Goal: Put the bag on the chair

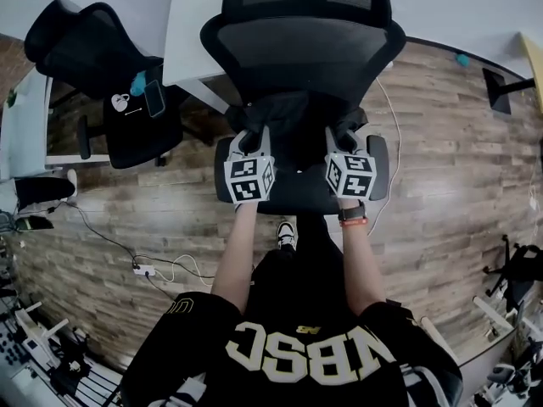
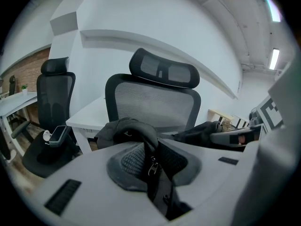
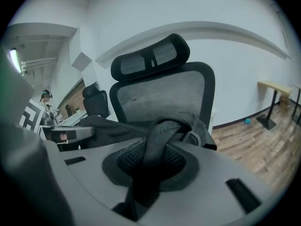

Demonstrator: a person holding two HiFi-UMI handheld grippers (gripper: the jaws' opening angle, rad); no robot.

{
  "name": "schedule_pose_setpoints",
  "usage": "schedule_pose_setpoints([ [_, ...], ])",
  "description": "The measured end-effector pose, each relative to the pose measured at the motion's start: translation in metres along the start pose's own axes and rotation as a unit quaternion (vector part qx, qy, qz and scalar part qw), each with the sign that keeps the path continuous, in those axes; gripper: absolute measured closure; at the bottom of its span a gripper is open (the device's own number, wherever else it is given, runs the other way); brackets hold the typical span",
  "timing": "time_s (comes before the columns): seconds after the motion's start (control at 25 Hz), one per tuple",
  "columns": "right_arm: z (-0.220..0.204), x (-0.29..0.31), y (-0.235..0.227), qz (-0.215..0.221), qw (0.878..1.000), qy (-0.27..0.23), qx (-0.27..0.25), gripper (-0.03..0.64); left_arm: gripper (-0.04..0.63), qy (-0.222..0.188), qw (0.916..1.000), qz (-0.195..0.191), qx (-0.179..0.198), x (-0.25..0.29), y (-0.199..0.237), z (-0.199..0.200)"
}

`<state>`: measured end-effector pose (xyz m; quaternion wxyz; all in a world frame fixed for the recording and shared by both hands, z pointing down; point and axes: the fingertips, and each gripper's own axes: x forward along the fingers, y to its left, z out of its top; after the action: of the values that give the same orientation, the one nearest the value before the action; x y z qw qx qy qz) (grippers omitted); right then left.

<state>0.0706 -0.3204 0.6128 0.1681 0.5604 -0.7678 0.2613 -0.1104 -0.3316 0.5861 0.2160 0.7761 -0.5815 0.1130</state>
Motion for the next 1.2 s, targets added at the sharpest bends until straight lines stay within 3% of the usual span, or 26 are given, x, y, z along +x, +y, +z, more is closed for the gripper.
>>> schedule_pose_setpoints([
  [0.68,-0.088,0.078,-0.03,-0.005,0.995,0.098,0.022,0.541,0.522,0.095,0.995,0.018,-0.026,0.069,0.027,-0.099],
  [1.2,-0.168,0.134,-0.059,-0.006,0.984,0.174,0.04,0.538,0.522,0.172,0.9833,0.031,-0.05,0.112,0.046,-0.185],
])
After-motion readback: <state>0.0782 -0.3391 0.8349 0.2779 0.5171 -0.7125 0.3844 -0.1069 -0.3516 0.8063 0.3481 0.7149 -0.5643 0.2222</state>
